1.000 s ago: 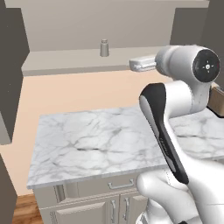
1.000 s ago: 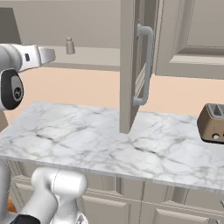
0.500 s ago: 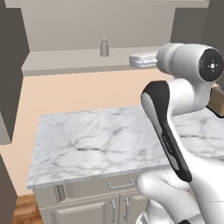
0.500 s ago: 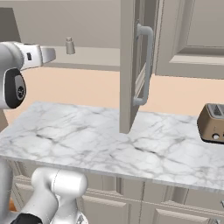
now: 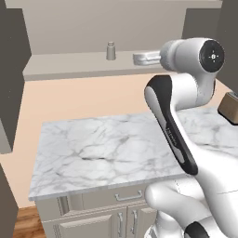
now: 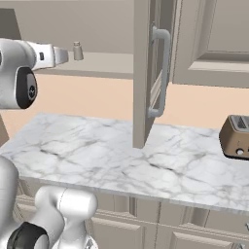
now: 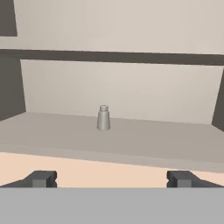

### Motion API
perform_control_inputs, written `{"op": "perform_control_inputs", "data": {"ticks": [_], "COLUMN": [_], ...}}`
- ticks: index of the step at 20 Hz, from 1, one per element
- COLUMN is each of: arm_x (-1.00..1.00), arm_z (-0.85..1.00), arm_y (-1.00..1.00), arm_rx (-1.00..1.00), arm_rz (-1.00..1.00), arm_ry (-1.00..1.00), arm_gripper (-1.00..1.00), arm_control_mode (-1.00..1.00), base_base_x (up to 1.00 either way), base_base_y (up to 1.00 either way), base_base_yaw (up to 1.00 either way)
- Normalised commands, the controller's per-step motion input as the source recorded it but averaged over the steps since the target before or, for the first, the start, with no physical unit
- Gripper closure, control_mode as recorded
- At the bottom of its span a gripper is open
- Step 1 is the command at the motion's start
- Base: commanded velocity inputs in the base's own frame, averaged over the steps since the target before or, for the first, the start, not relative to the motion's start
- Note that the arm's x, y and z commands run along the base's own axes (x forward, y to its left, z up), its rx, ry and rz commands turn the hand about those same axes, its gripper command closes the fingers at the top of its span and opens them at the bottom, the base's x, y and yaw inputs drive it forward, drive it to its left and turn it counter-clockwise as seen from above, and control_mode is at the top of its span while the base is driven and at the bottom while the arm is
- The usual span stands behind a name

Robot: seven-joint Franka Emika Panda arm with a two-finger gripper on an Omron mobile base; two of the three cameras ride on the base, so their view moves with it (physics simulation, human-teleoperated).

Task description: Retrieve the shaker from the cabinet and place it next the steak on a plate on the dining table.

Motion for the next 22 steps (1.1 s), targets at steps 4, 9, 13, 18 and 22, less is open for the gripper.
{"op": "perform_control_inputs", "data": {"ticks": [4,9,13,18,22], "arm_x": [0.45,0.32,0.27,0.39,0.41], "arm_z": [0.0,0.0,-0.06,-0.03,-0.01], "arm_y": [0.04,0.25,0.34,0.03,0.0], "arm_rx": [-0.01,0.0,0.0,0.0,0.0], "arm_rz": [0.0,0.0,0.0,0.0,0.0], "arm_ry": [0.0,0.0,0.0,0.01,0.0], "arm_gripper": [-1.0,-1.0,-1.0,-1.0,-1.0], "arm_control_mode": [-1.0,-1.0,-1.0,-1.0,-1.0], "base_base_x": [0.0,0.0,0.0,0.0,0.0], "base_base_y": [0.0,0.0,0.0,0.0,0.0], "base_base_yaw": [0.0,0.0,0.0,0.0,0.0]}}
